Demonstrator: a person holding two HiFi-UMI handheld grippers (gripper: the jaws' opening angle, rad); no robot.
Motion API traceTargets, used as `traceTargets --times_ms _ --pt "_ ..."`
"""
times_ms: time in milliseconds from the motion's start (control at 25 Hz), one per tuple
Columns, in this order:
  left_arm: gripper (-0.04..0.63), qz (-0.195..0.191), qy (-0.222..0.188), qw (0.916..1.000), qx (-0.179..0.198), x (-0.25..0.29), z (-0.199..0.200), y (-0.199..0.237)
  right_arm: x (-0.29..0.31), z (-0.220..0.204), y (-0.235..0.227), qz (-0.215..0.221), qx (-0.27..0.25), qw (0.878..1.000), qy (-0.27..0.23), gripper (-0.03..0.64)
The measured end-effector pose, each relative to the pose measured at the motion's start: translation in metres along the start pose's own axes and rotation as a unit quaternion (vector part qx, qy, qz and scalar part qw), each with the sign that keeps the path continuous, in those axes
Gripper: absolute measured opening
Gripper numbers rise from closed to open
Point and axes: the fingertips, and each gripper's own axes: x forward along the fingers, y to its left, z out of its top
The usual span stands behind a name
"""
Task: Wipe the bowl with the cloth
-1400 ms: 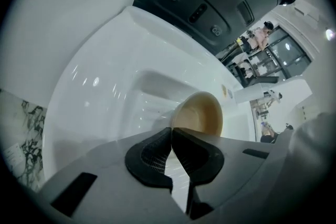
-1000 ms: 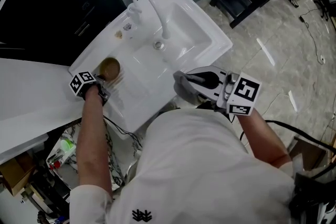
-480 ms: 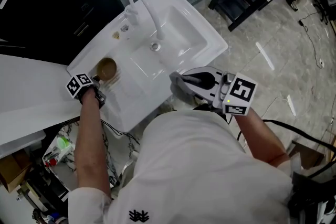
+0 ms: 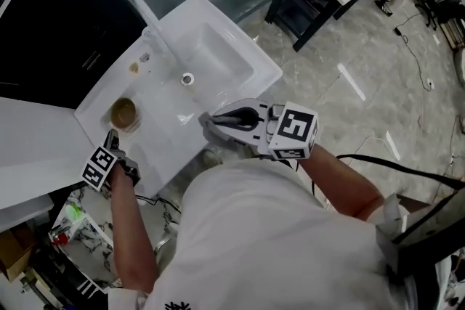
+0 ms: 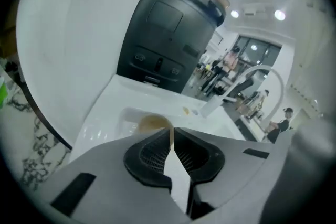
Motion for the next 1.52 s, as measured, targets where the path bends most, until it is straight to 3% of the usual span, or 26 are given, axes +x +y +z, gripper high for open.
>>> traceTargets --times_ms 160,320,480,640,840,960,1200,1520 --pt "0.012 -0.075 -0.048 0.9960 -0.001 -0.035 -0.022 -0.059 -0.014 -0.002 0.001 0.023 -0.008 1.000 0.009 0.032" --pt "0.011 -0.144 -0.044 0.9873 0.050 -0.060 -0.058 -0.129 -0.029 -0.010 0.005 0.048 -0.010 0.999 0.022 0.032" --pt "0.011 -0.181 -0.017 0.9763 0.118 -0.079 -0.098 -0.195 -0.043 -0.010 0.009 0.081 -0.027 0.996 0.037 0.032" --pt "0.011 -0.223 -0.012 0.9645 0.141 -0.097 -0.136 -0.258 -0.057 -0.013 0.010 0.112 -0.038 0.992 0.046 0.032" --pt "0.011 -0.257 -0.035 0.9500 0.175 -0.120 -0.160 -0.321 -0.073 -0.014 0.012 0.154 -0.054 0.985 0.056 0.032" --pt "0.011 -0.259 -0.043 0.9489 0.175 -0.126 -0.167 -0.341 -0.082 -0.016 0.014 0.173 -0.064 0.981 0.058 0.032" --pt "0.011 -0.237 -0.047 0.9559 0.166 -0.129 -0.185 -0.349 -0.094 -0.025 0.019 0.201 -0.072 0.975 0.070 0.032" --pt "0.011 -0.228 -0.043 0.9574 0.172 -0.128 -0.194 -0.359 -0.104 -0.027 0.017 0.213 -0.079 0.971 0.071 0.032"
